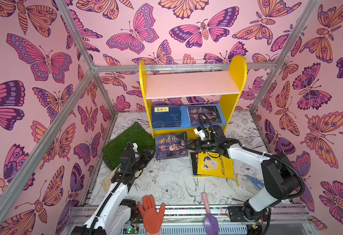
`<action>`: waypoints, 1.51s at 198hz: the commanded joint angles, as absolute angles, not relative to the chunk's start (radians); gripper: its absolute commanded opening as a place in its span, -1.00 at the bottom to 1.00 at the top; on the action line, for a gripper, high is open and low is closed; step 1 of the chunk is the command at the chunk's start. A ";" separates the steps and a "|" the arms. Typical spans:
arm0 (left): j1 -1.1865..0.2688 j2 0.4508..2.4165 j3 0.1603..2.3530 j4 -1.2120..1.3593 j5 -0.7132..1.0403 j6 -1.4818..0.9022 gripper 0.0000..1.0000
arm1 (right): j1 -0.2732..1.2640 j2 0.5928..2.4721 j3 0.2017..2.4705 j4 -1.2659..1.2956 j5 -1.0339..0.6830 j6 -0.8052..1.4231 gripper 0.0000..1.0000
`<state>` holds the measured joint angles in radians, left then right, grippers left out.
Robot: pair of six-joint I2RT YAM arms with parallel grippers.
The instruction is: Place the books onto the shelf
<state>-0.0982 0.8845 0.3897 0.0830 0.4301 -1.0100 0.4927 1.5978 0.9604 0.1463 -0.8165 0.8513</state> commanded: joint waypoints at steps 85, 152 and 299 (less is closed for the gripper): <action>-0.094 1.015 0.351 0.378 0.626 -1.085 0.30 | 0.483 1.508 0.945 0.328 -0.970 0.950 -1.00; -0.102 0.935 0.339 0.506 0.665 -1.121 -1.00 | 0.434 1.482 0.888 0.116 -0.817 0.872 -0.34; -0.217 0.744 0.285 0.751 0.535 -1.101 -1.00 | 0.456 1.299 0.680 0.398 -1.129 1.007 0.20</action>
